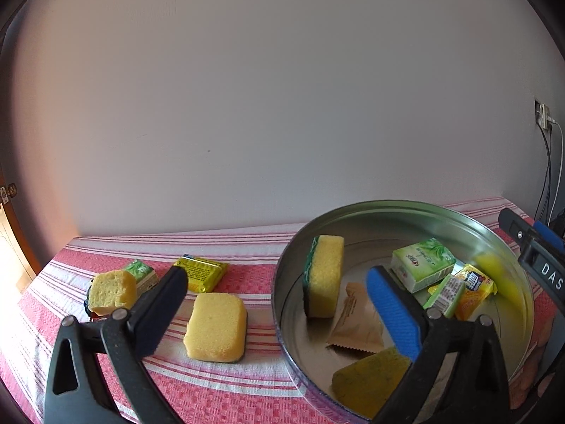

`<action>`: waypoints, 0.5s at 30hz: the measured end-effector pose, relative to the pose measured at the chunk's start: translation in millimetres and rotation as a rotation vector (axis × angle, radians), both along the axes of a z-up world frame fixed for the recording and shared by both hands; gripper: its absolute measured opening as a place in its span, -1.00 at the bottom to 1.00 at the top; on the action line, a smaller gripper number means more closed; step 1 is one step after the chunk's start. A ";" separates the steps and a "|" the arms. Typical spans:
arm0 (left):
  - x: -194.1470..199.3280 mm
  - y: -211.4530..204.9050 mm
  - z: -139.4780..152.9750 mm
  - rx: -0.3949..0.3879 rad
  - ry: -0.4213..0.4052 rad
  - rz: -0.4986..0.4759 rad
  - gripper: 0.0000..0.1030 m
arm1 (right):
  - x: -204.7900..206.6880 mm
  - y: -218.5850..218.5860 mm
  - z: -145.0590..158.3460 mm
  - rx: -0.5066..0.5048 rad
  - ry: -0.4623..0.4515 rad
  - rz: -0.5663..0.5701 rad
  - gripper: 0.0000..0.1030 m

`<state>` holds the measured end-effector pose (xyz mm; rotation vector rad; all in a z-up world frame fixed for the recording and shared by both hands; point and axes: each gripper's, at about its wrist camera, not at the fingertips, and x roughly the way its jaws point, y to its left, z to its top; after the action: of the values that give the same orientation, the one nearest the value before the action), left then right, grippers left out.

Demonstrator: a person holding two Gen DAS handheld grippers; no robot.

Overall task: Organize objects
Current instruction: 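Move both tools back toward the red pastry and yellow sponge on the cloth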

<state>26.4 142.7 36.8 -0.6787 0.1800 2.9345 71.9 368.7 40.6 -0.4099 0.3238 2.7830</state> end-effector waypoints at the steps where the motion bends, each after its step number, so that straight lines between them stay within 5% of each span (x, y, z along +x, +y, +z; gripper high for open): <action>1: 1.0 -3.7 1.5 0.003 0.000 0.005 0.99 | 1.8 -0.2 0.5 0.002 0.006 -0.013 0.54; 15: 8.9 -57.5 -7.4 -0.008 0.010 0.086 0.99 | 26.8 -21.2 3.3 -0.001 0.064 -0.109 0.54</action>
<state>35.3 85.2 29.4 -0.6896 0.1679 3.0208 98.8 347.6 44.0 -0.2947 0.3520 2.6936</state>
